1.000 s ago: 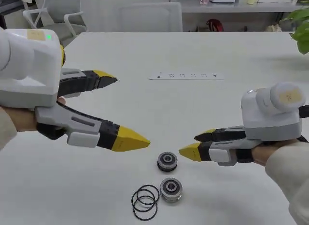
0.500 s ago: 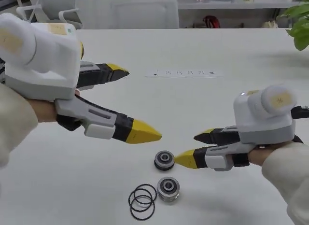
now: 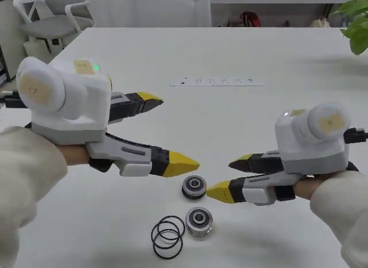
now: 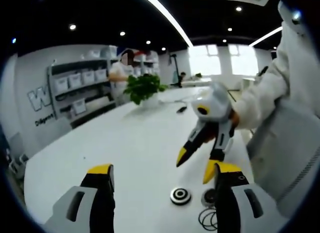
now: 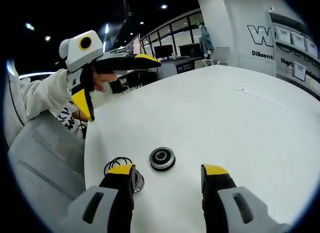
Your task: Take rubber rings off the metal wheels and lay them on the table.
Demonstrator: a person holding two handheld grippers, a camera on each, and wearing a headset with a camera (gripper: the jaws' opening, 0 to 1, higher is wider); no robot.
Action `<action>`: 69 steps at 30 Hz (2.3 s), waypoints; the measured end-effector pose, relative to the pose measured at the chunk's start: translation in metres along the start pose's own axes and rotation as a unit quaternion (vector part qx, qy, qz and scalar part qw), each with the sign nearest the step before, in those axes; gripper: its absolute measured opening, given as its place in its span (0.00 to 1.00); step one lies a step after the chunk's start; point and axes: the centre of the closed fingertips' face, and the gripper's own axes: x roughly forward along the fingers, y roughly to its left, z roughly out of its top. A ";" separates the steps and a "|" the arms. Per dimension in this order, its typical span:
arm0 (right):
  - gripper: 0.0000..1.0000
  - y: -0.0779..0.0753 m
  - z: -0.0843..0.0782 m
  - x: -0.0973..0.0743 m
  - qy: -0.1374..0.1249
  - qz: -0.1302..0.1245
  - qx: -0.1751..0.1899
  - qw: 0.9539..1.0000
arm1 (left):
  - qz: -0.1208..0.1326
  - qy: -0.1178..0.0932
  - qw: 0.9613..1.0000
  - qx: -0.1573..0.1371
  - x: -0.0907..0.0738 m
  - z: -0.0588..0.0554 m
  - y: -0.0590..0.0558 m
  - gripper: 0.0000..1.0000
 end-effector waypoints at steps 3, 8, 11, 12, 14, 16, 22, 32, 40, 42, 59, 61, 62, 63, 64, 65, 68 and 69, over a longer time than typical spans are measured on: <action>0.50 0.001 -0.002 0.001 0.003 0.002 0.000 1.000 | -0.002 0.008 1.000 0.006 0.006 -0.010 -0.004 0.80; 0.48 0.001 -0.004 0.003 0.002 0.005 0.004 1.000 | -0.014 0.011 1.000 0.005 0.014 -0.018 -0.010 0.75; 0.48 0.001 -0.005 0.003 0.001 0.006 0.009 1.000 | -0.017 0.016 1.000 0.001 0.017 -0.027 -0.011 0.70; 0.48 0.001 -0.005 0.003 0.001 0.006 0.009 1.000 | -0.015 0.020 1.000 -0.002 0.018 -0.030 -0.010 0.69; 0.48 0.001 -0.006 0.003 0.001 0.007 0.011 1.000 | -0.007 0.020 1.000 -0.013 0.018 -0.034 -0.007 0.67; 0.47 0.001 -0.006 0.004 0.001 0.009 0.013 1.000 | -0.006 0.016 1.000 -0.021 0.018 -0.037 -0.005 0.65; 0.46 0.003 -0.010 0.007 0.007 0.012 0.012 1.000 | -0.008 0.028 0.999 -0.028 0.023 -0.050 -0.010 0.54; 0.46 0.004 -0.012 0.008 0.009 0.014 0.010 1.000 | -0.024 0.062 0.997 -0.030 0.035 -0.070 -0.025 0.39; 0.46 0.004 -0.011 0.008 0.008 0.014 0.009 1.000 | -0.026 0.078 0.995 -0.048 0.042 -0.083 -0.028 0.31; 0.46 0.004 -0.011 0.008 0.008 0.014 0.009 1.000 | -0.026 0.076 0.996 -0.046 0.043 -0.082 -0.028 0.29; 0.44 0.004 -0.012 0.008 0.009 0.014 0.009 1.000 | -0.025 0.090 0.994 -0.048 0.050 -0.091 -0.030 0.15; 0.43 0.004 -0.013 0.009 0.011 0.015 0.007 1.000 | -0.023 0.090 0.995 -0.047 0.050 -0.091 -0.029 0.14; 0.42 0.004 -0.014 0.009 0.013 0.015 0.005 1.000 | -0.024 0.091 0.995 -0.042 0.050 -0.091 -0.029 0.14; 0.41 0.004 -0.015 0.009 0.015 0.015 0.004 1.000 | -0.025 0.092 0.995 -0.035 0.050 -0.091 -0.030 0.14; 0.41 0.004 -0.016 0.010 0.016 0.015 0.002 1.000 | -0.025 0.093 0.995 -0.035 0.050 -0.091 -0.030 0.14; 0.40 0.004 -0.016 0.010 0.017 0.015 0.000 1.000 | -0.024 0.093 0.995 -0.036 0.050 -0.091 -0.030 0.14; 0.36 0.005 -0.016 0.011 0.017 0.016 -0.008 1.000 | -0.027 0.094 0.995 -0.038 0.051 -0.090 -0.031 0.14; 0.34 0.005 -0.017 0.012 0.020 0.014 -0.016 1.000 | -0.029 0.093 0.994 -0.039 0.051 -0.090 -0.032 0.14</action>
